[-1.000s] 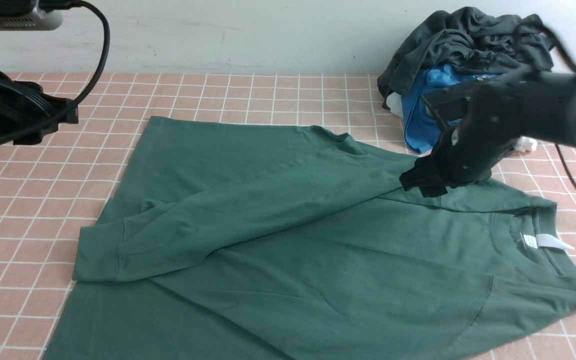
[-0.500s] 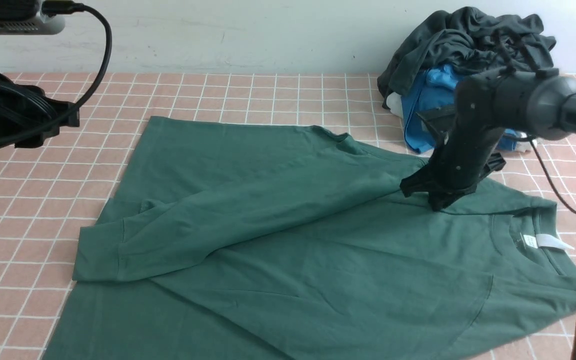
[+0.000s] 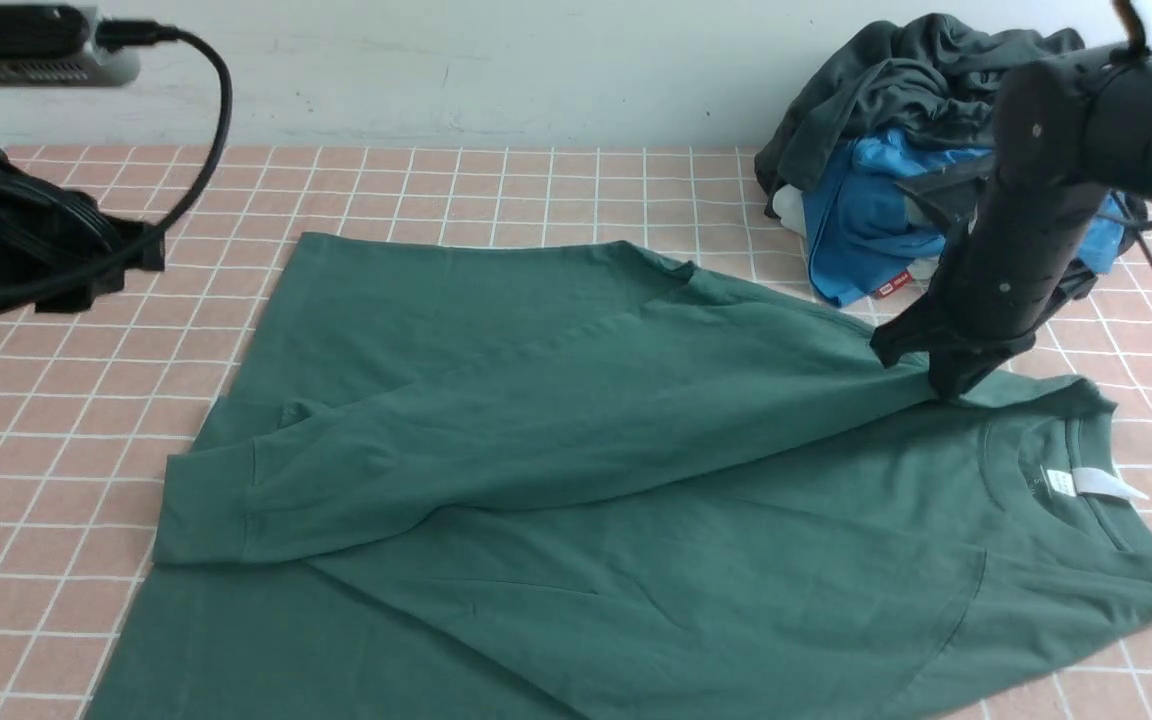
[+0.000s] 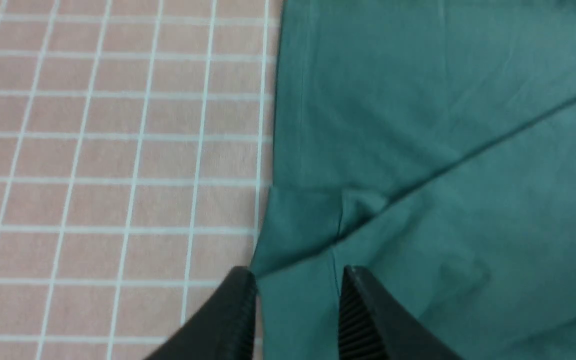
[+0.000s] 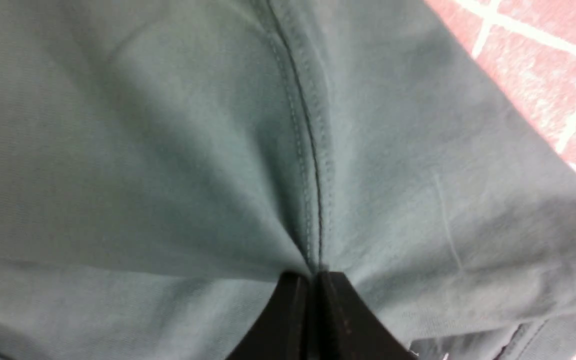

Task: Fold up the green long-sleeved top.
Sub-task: Use both arms simultaneously to clamp the lower edge of the clothing fabric

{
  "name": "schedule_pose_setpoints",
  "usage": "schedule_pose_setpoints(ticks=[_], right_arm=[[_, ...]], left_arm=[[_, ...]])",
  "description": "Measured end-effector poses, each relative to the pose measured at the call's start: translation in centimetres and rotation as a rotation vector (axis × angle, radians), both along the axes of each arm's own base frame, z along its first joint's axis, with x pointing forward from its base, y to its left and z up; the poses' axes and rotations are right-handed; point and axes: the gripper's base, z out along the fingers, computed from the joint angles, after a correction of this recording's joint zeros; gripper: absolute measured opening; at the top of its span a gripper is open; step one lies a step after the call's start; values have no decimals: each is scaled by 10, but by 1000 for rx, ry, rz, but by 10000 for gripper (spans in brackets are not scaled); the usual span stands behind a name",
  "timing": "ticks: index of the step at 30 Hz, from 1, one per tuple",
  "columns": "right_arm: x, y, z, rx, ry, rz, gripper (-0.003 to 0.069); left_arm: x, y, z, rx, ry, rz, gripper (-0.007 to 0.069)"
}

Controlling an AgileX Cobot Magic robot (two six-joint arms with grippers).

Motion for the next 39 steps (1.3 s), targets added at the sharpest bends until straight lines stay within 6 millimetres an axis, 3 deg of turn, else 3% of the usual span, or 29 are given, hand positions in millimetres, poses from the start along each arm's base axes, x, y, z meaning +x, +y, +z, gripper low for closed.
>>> schedule_pose_setpoints(ticks=[2,5,6,7,9,10,14,19,20,22,24,29,39], right_arm=[[0,0,-2,-1,4,0,56],[0,0,1,5,-1,-6,155],[-1,1,6,17,-12,-22,218],[-2,1,7,19,-14,-23,225],[-6,3,23,44,-43,-32,316],[-7,2,25,46,-47,-33,316],[-31,17,67,124,-103,13,356],[-102,49,118,299,-208,204,340],[-128,55,121,340,-221,258,329],[-147,57,126,373,-248,295,322],[-188,58,119,408,-267,380,311],[-237,50,95,433,-307,479,306],[-244,47,87,457,-346,463,304]], left_arm=[[-1,0,-3,-3,28,-4,227],[-7,-6,-5,-15,84,-33,247],[-12,-12,-3,-5,102,-73,269],[-12,-13,-3,-5,104,-78,272],[-19,-26,-2,18,138,-159,306],[-20,-28,-2,20,142,-166,308],[-33,-51,-9,128,246,-342,358],[-58,-70,-50,456,401,-699,405],[-66,-69,-66,531,453,-785,419],[-73,-66,-80,577,502,-849,424],[-87,-60,-109,638,604,-977,428],[-105,-52,-153,706,663,-1169,426],[-96,-41,-176,734,636,-1180,352]])
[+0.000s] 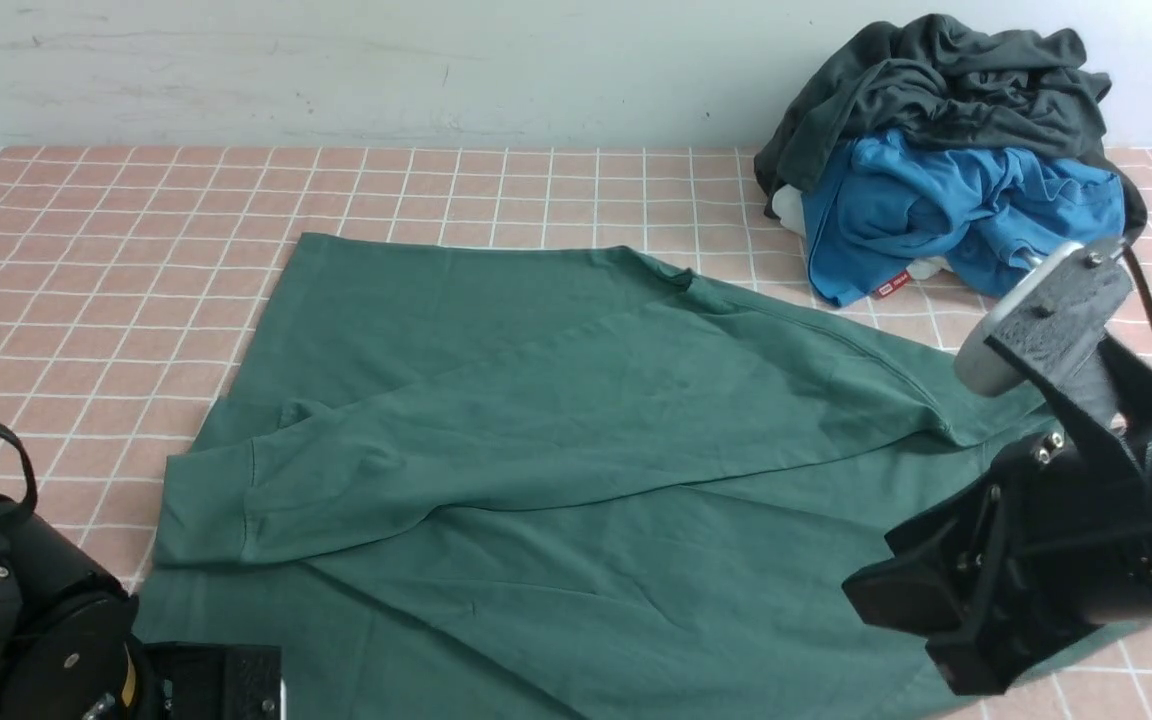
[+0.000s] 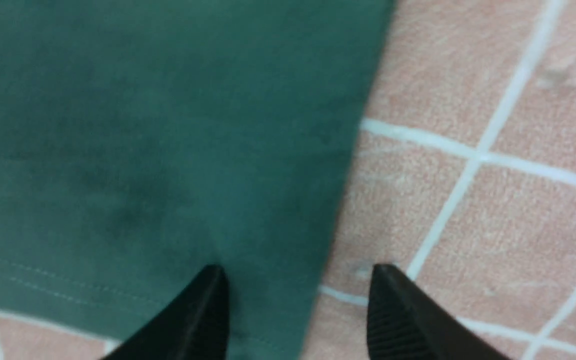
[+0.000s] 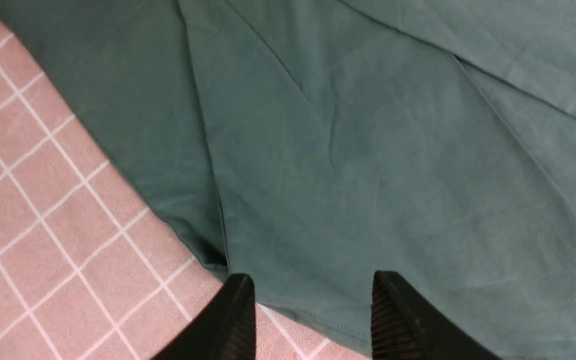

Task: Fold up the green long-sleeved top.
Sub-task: Use both arms simultaneously to clamp the lower edge of the clothing fabric

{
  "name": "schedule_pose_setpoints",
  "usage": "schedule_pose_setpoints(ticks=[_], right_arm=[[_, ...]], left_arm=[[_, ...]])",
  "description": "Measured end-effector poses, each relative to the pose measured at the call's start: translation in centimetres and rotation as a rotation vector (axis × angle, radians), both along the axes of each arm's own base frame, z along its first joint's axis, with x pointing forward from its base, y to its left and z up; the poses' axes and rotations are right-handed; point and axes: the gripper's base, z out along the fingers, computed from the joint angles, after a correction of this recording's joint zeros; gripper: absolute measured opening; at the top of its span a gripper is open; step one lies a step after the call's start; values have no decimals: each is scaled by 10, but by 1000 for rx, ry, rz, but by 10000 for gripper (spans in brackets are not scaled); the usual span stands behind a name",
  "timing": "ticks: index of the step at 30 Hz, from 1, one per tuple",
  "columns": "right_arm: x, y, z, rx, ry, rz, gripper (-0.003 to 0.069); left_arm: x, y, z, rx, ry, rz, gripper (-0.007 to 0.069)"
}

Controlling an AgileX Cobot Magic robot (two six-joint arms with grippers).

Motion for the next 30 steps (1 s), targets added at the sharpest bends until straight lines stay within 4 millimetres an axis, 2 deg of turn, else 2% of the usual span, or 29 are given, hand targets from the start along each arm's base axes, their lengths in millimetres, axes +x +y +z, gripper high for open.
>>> schedule_pose_setpoints(ticks=[11,15,18,25,28,30], right_arm=[[1,0,0,5,-10,-3,304],[1,0,0,6,-9,-3,304],[1,0,0,6,-9,-3,304],[1,0,0,4,-13,2,304],[0,1,0,-8,-25,33,304],[-1,1,0,-18,-39,75,304]], left_arm=[[4,8,0,20,-7,12,160],[5,11,5,17,-65,-9,57],[4,10,11,-4,-99,1,15],[0,8,24,-71,-161,68,1],[-4,6,33,-137,-203,188,0],[-7,4,47,-208,-254,306,0]])
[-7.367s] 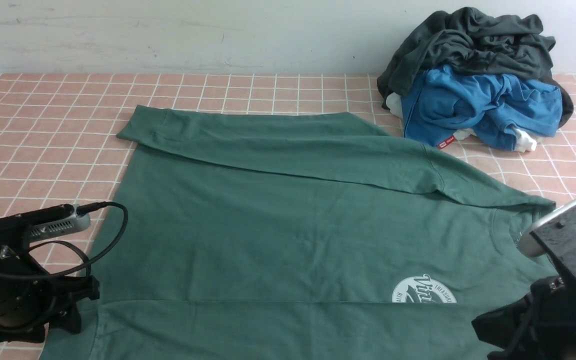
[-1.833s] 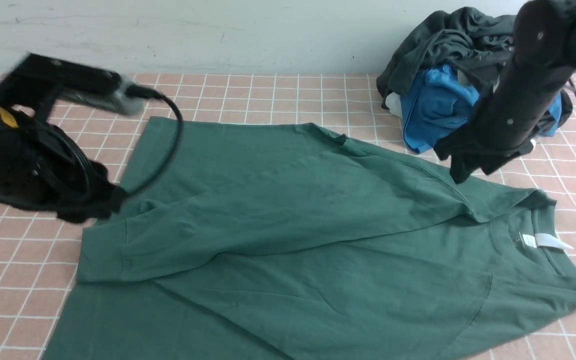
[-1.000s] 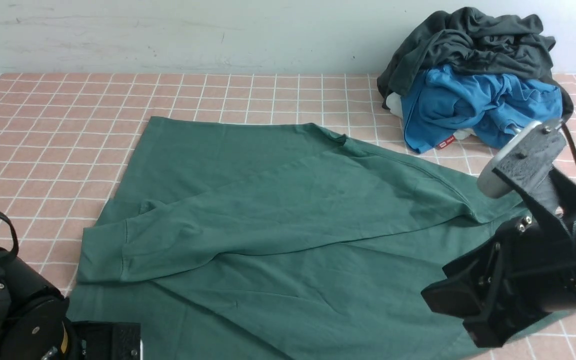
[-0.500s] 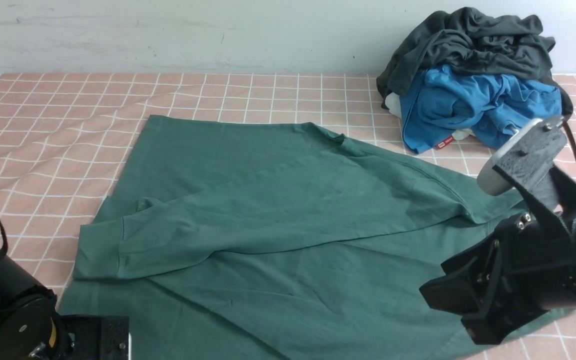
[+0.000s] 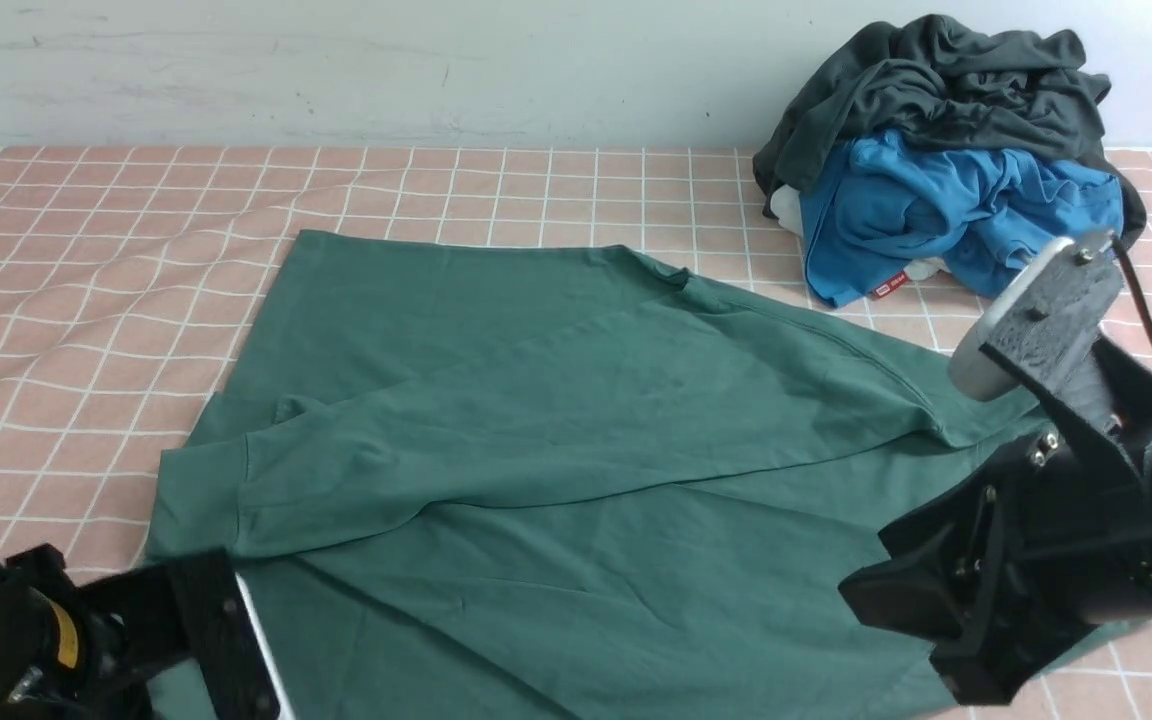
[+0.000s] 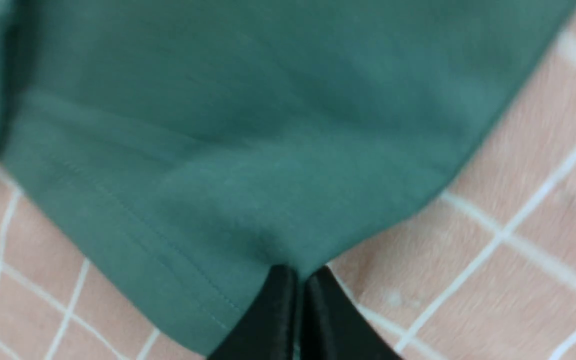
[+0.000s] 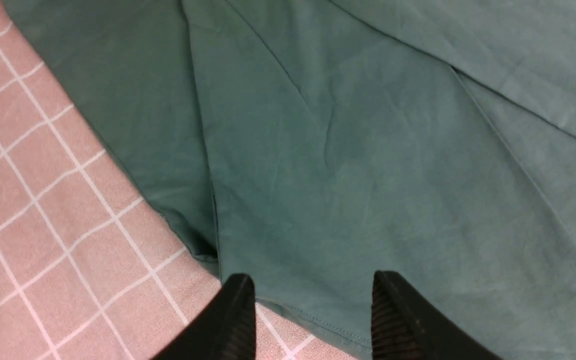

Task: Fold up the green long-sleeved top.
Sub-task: Use both arms simultaneously to clamp the lower edge of the clothing fabric

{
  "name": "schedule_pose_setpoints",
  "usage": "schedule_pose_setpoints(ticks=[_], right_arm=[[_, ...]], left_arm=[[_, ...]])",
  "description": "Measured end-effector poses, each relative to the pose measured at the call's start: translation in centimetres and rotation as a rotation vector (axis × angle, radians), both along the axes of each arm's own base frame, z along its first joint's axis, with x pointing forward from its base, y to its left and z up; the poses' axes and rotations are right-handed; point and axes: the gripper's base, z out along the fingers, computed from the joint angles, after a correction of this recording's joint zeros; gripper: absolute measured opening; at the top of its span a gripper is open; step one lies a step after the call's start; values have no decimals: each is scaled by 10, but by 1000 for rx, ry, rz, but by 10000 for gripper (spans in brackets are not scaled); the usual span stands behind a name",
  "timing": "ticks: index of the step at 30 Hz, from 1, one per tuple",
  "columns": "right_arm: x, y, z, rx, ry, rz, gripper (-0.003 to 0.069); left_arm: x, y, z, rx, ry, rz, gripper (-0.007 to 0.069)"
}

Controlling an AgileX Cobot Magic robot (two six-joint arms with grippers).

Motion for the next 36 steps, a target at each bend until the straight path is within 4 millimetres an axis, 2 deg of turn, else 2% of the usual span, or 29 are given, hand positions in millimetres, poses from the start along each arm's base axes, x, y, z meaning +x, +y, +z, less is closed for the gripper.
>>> schedule_pose_setpoints(ticks=[2,3,4,7,12,13,14,17,21,27,31,36], right_arm=[[-1,0,-1,-12,-12,31,304],[-2,0,-2,-29,-27,70,304],[-2,0,-2,-33,-30,80,304],[-2,4,-14,-78,-38,173,315],[2,26,-59,-251,33,405,386],[3,26,-61,-261,36,412,388],[7,30,-78,-354,45,481,400],[20,31,-106,-498,63,544,405],[32,26,-131,-639,88,545,405],[42,18,-137,-754,53,495,392],[47,17,-136,-776,4,455,322],[47,17,-139,-780,30,431,223]], left_arm=[[-1,-1,10,-55,-23,92,0],[-2,-1,21,-108,-45,191,0],[-3,-1,21,-107,-44,191,0],[-8,1,32,-166,-50,373,0],[-11,4,35,-203,-68,510,0],[-11,4,35,-204,-68,513,0],[-11,4,35,-206,-70,522,0],[-10,4,36,-216,-81,530,0],[-9,3,36,-225,-92,530,0],[-9,2,36,-239,-90,537,0],[-8,1,36,-254,-94,539,0],[-8,0,36,-267,-91,545,0]])
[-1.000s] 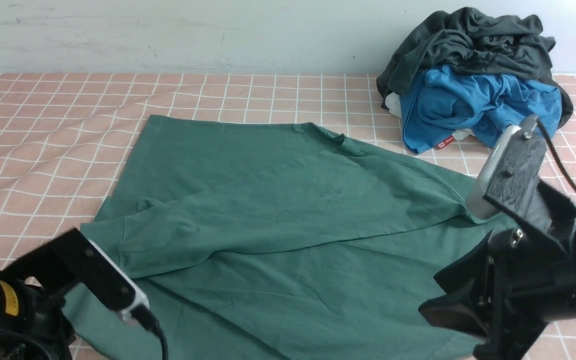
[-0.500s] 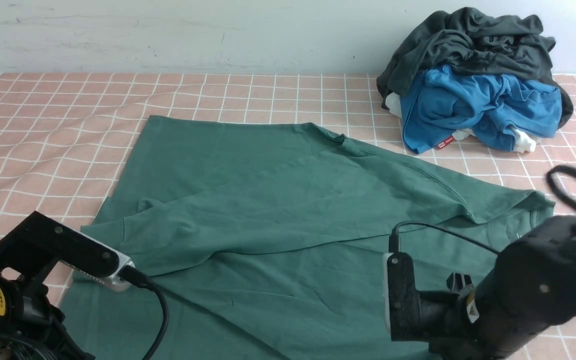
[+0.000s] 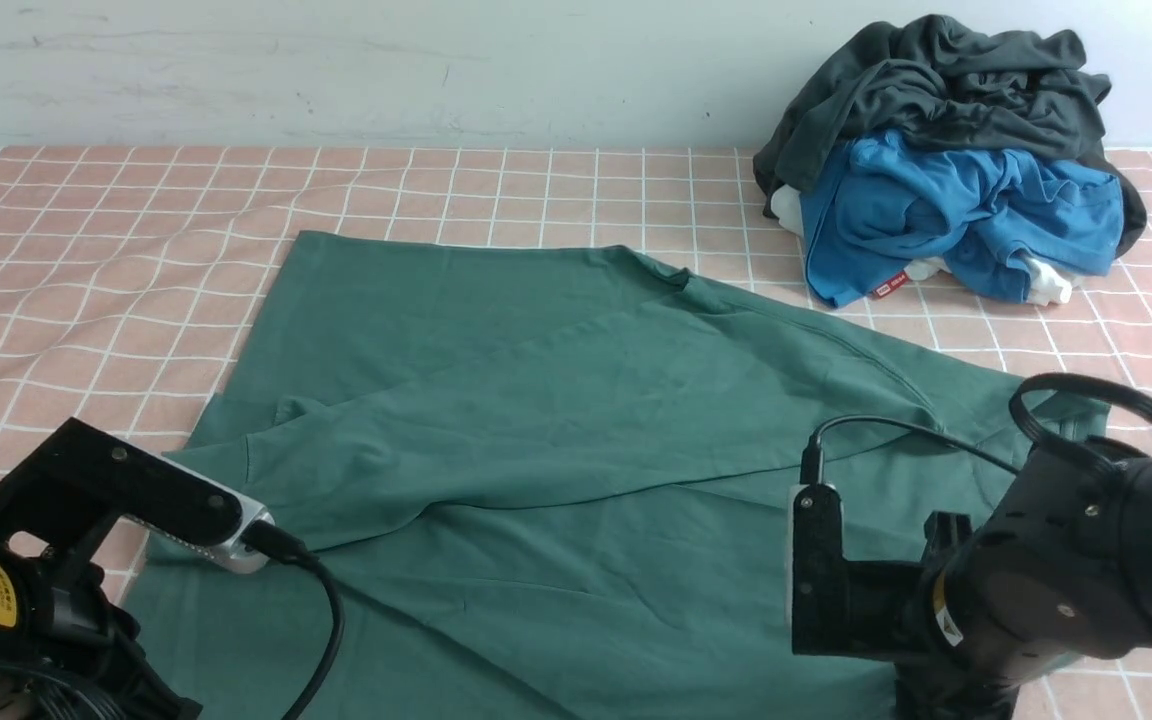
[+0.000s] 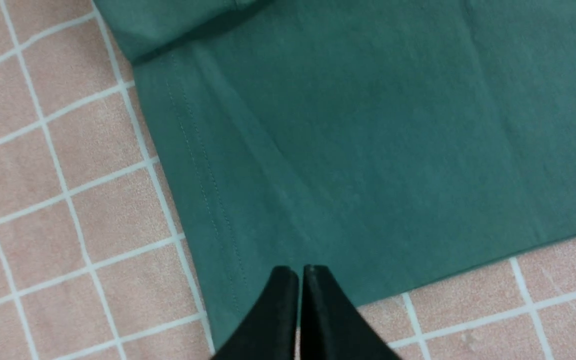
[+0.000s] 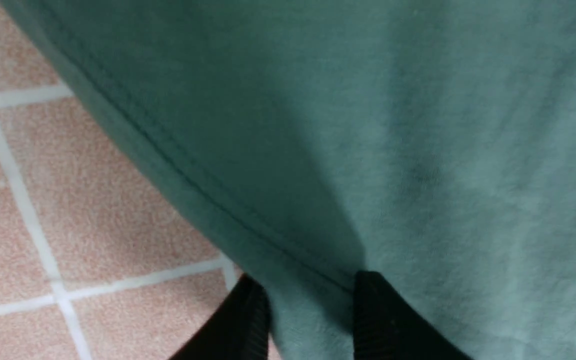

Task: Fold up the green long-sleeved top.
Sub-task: Use both arms simultaneously to clamp the lower edge of the clothing fabric

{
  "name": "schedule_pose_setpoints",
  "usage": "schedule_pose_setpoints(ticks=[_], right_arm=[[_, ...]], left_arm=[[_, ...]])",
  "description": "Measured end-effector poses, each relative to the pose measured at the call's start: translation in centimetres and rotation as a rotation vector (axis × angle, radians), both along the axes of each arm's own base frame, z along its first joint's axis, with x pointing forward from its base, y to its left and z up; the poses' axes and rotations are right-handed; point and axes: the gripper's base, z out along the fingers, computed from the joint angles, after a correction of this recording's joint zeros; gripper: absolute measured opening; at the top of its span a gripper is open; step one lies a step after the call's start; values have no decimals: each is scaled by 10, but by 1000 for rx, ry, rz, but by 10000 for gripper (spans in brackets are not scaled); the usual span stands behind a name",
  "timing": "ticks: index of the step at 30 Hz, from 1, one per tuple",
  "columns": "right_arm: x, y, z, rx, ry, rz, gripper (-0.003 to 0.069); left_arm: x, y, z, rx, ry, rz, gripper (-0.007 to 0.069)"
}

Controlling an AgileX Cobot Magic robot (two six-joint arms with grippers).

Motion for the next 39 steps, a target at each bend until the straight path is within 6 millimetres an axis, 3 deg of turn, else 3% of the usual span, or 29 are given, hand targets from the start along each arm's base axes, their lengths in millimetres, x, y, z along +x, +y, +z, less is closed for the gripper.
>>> schedule_pose_setpoints(ticks=[8,13,19,21,24,26,30,33,39], right_arm=[[0,0,-4,-16,28,-14,153],[0,-2,1,-22,13,-47,25],[-9,-16,40,-12,-105,-122,-1],[-13,-20,54,6,-145,-137,0],[-16,-22,62,31,-166,-148,0],[-19,-22,66,68,-163,-168,0],[-21,-17,65,131,-139,-203,0],[-21,-15,65,163,-135,-215,0],[-21,-14,65,169,-131,-219,0]], left_arm=[[-1,-2,0,-31,9,13,0],[-1,-2,0,-31,9,14,0],[0,-3,0,-38,0,13,11],[0,-3,0,-33,-3,-10,55],[0,-5,0,-4,-4,-89,131],[0,-11,-4,63,13,-258,249],[6,-17,-22,187,113,-540,389],[9,-20,-39,247,222,-724,420],[11,-20,-62,301,399,-995,389]])
